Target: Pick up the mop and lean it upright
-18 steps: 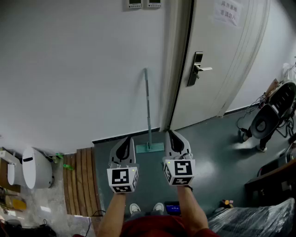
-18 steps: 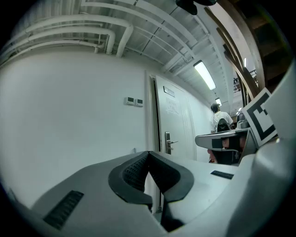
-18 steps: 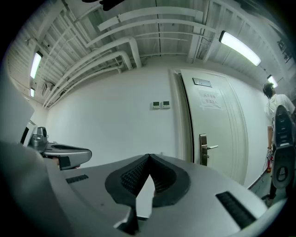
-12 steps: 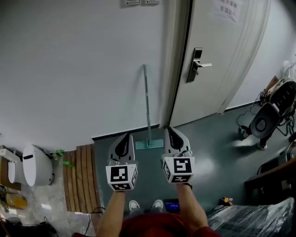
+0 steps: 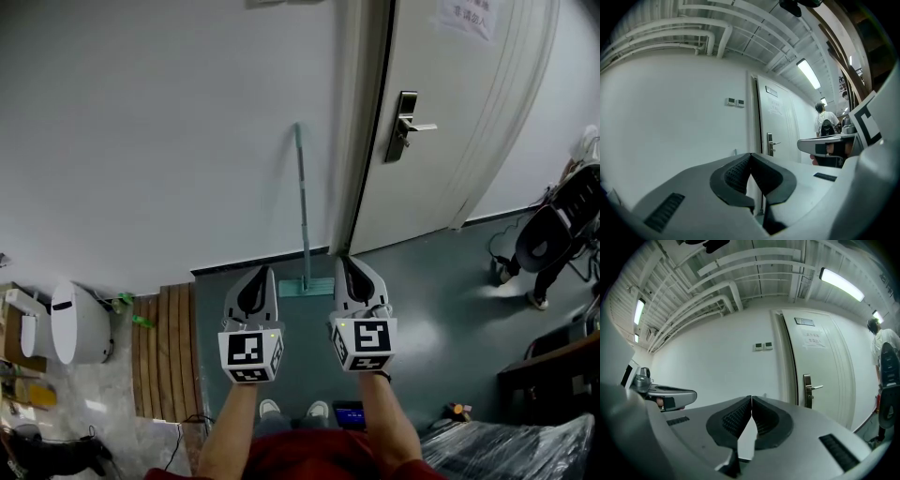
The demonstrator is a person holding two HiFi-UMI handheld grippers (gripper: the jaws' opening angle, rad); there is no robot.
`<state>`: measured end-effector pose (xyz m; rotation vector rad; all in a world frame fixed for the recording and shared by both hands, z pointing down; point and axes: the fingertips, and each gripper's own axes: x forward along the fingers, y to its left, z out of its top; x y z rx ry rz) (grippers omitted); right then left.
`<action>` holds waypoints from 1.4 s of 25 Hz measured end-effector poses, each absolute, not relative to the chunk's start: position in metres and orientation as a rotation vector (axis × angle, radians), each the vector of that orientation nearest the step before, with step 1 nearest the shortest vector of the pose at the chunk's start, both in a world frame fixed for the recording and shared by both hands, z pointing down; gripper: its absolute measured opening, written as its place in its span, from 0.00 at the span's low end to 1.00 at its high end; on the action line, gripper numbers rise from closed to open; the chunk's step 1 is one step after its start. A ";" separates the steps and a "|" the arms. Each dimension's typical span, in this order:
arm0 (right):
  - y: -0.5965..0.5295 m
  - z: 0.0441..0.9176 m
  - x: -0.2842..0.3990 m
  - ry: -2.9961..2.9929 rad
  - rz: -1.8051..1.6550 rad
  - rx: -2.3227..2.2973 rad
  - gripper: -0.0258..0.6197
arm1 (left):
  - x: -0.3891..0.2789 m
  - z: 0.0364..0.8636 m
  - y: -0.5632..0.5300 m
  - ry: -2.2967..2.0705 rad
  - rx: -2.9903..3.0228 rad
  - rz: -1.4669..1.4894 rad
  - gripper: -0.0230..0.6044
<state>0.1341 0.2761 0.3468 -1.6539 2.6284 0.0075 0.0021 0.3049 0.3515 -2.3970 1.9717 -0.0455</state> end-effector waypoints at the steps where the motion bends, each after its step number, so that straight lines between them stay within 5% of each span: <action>1: 0.276 0.347 0.134 2.631 0.010 -1.647 0.07 | 0.003 0.352 0.304 1.976 -2.393 -0.046 0.06; 18: 0.199 0.364 0.116 2.650 0.011 -1.685 0.07 | -0.013 0.361 0.223 1.951 -2.424 -0.021 0.06; 35: 0.058 0.355 -0.003 2.635 0.022 -1.774 0.07 | -0.125 0.359 0.080 1.892 -2.486 0.009 0.06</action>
